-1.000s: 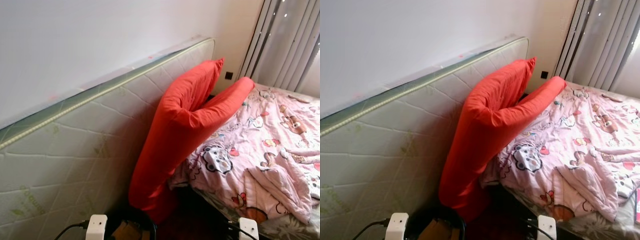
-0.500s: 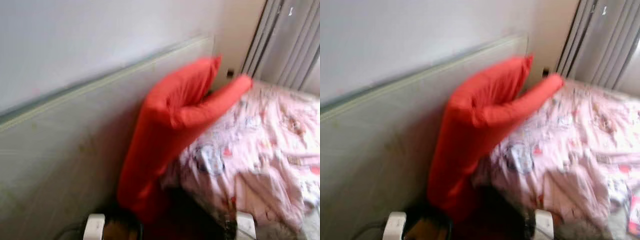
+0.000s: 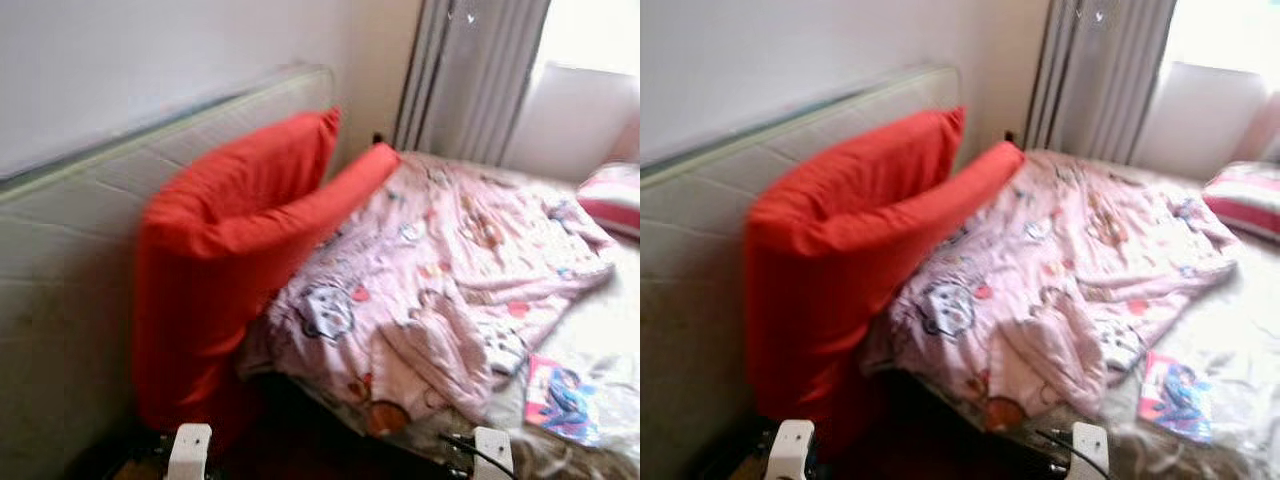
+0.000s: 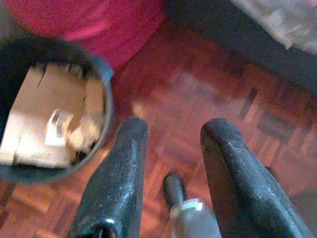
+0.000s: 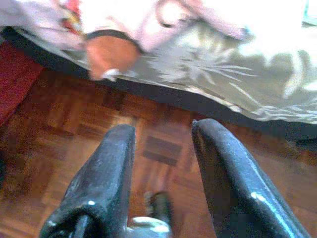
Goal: Clean up the room
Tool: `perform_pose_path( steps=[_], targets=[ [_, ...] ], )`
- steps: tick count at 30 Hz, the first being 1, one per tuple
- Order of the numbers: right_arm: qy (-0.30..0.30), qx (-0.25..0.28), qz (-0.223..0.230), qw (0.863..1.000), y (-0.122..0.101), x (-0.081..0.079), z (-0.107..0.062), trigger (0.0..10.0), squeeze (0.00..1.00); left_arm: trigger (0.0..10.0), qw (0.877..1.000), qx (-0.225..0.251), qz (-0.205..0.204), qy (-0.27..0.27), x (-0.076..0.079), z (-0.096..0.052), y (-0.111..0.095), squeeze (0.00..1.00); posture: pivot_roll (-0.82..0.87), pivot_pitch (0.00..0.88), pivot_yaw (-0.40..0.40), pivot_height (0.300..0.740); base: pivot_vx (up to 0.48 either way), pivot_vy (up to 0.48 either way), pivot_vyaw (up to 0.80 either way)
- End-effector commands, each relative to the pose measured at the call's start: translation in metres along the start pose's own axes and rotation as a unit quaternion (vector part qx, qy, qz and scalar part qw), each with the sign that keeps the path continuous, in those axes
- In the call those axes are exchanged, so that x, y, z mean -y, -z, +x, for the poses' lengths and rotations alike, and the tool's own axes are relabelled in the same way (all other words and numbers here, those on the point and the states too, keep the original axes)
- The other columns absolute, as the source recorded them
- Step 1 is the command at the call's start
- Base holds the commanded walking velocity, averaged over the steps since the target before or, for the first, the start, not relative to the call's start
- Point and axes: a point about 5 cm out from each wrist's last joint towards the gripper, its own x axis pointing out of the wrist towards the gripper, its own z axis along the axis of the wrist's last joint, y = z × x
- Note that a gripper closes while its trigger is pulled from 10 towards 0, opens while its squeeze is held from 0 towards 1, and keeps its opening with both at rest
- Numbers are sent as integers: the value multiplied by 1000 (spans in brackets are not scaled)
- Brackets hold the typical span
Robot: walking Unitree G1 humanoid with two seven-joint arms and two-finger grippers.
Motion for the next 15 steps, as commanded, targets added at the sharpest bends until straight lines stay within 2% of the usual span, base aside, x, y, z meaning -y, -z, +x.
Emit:
perform_pose_path(
  steps=[1,15],
  targets=[
    [8,3,-2,1000,-1,5,-1,10000,0,10000,1000,-19,2,7,5,-1,11,0,-79,14,-9,740,0,-390,0],
    [9,5,-2,1000,-1,4,-1,10000,0,10000,1000,-19,3,8,5,-1,12,0,-81,4,-4,740,0,-395,0]
  ],
)
